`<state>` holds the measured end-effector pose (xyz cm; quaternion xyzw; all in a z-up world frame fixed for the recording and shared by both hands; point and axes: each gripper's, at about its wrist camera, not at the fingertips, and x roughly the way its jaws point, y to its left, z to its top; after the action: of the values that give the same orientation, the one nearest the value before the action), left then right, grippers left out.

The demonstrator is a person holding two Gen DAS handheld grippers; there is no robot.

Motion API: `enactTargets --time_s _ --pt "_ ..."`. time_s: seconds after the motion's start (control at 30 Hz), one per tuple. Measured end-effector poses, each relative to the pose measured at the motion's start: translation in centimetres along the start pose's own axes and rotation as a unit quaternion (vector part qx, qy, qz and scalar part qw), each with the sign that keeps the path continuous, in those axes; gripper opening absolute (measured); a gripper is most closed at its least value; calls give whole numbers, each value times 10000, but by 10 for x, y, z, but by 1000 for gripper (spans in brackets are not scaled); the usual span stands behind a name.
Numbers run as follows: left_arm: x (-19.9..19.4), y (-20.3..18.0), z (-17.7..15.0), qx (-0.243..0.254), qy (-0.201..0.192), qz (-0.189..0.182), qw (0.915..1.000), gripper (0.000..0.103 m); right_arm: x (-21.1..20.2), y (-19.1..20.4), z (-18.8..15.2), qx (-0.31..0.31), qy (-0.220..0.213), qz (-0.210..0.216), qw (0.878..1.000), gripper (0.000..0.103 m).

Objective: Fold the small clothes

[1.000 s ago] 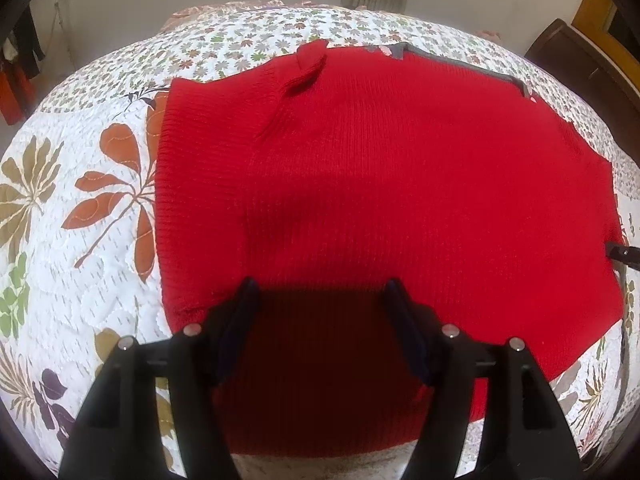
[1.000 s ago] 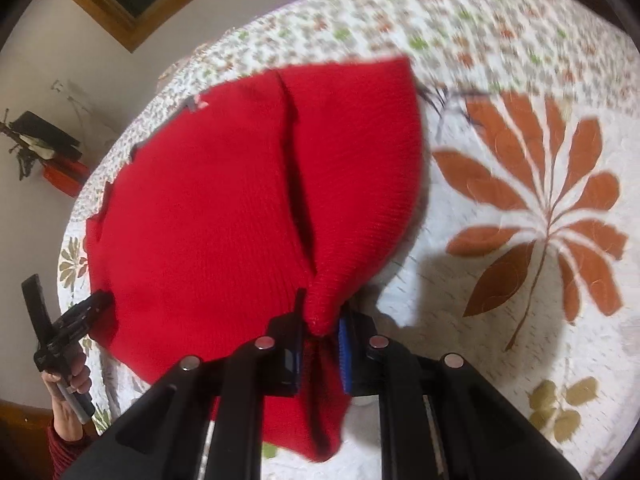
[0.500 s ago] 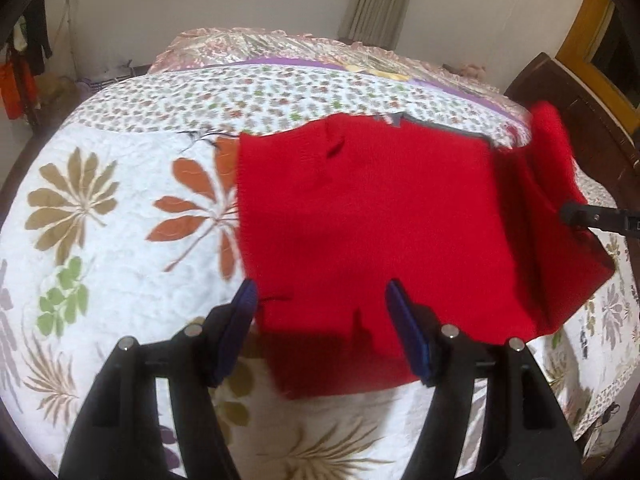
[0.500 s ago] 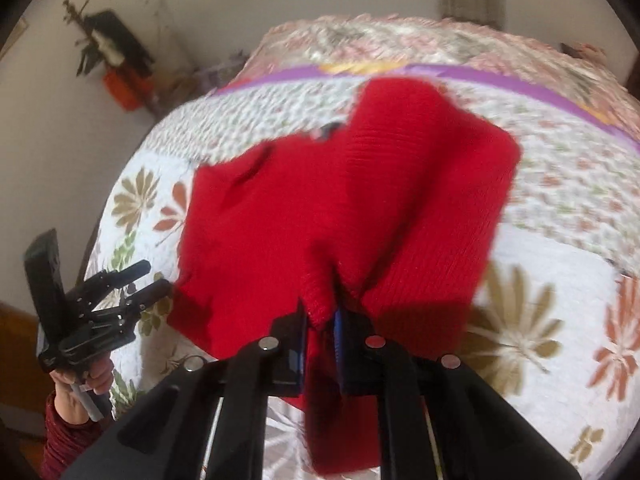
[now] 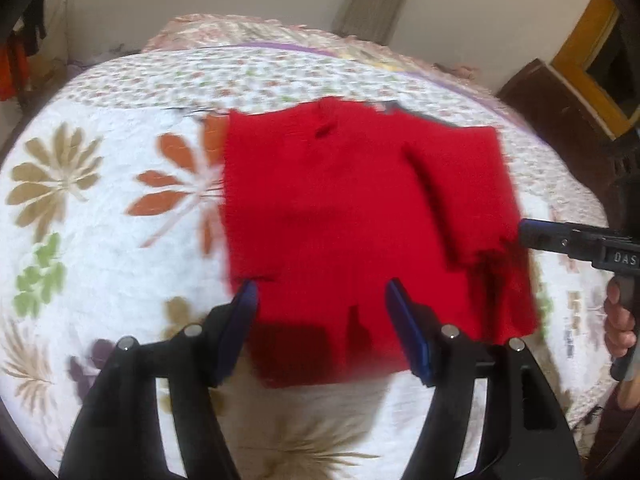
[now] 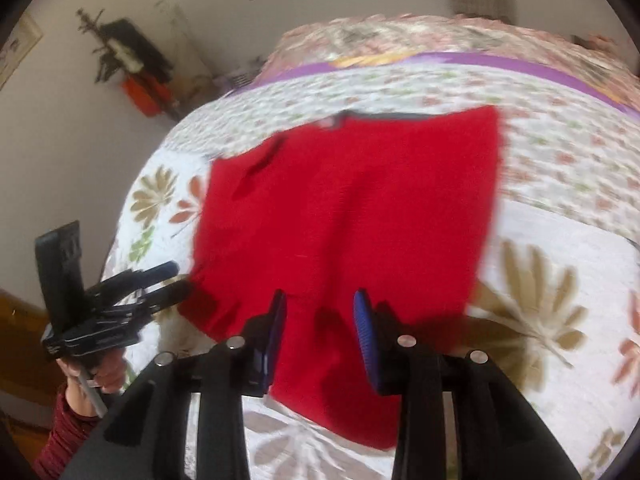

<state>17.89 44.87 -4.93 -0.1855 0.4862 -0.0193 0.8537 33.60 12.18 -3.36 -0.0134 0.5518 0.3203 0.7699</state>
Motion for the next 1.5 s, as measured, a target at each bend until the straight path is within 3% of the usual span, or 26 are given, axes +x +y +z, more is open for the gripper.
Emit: enactTargets --time_s 0.1,0.23,0.53,0.73,0.83,1.0,1.07,1.3,1.5 --pt "11 -22 4 -36 136 -491 9987 66 -13 -34 -11 147 -119 -564 9982 36" --pt "42 -48 5 -235 475 -961 9940 66 -18 -82 -31 557 -55 -591 9967 36" --pt "95 -82 15 -728 944 -1911 9743 61 -18 -121 -57 763 -67 -480 9959 36" --pt "124 -108 16 -732 1159 -1908 9720 61 -14 -133 -67 820 -51 -424 9957 36" --pt "125 -117 15 -591 1160 -1802 9750 58 -14 -138 -69 842 -47 -421 9956 36" --pt "125 -124 15 -727 1104 -1703 9765 22 -14 -144 -72 950 -65 -375 9947 36" --pt "120 -125 15 -831 1033 -1759 9754 16 -14 -146 -74 956 -55 -366 9947 36" --pt "85 -147 26 -539 634 -1672 9824 13 -13 -145 -75 1003 -52 -330 9944 39" --pt "60 -123 33 -558 539 -1789 9808 13 -12 -140 -75 930 -19 -305 9952 42"
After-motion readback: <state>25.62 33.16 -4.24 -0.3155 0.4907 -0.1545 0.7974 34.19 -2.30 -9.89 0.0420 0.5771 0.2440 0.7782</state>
